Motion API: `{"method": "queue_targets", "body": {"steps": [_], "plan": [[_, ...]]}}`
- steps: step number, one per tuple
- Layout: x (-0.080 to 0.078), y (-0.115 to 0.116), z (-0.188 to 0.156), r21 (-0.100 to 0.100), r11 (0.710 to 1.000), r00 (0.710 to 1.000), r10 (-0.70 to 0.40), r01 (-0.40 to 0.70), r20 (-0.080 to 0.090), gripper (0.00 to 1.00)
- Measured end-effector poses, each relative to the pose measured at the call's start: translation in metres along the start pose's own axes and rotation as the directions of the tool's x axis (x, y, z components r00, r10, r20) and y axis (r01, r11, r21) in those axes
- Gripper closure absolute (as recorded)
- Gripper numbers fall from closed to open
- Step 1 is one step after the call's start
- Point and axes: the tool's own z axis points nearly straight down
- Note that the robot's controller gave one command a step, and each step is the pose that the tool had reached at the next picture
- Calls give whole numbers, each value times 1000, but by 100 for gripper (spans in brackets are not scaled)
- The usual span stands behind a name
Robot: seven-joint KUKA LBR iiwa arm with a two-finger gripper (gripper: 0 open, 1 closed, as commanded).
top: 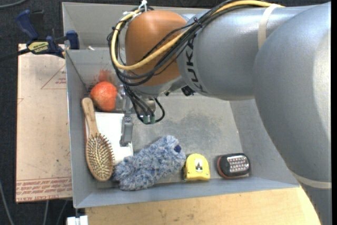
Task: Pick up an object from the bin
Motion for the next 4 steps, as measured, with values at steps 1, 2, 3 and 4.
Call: {"method": "queue_targets", "body": {"steps": [1, 2, 3, 4], "plan": [[-2, -1, -5, -1, 1000, 1000, 3, -3, 7, 0], [5, -17, 18, -4, 999, 998, -54, 54, 12, 0], [38, -21, 64, 2, 979, 979, -203, 203, 9, 0], [40, -7, 92, 1, 875, 875, -483, 483, 13, 100]]}}
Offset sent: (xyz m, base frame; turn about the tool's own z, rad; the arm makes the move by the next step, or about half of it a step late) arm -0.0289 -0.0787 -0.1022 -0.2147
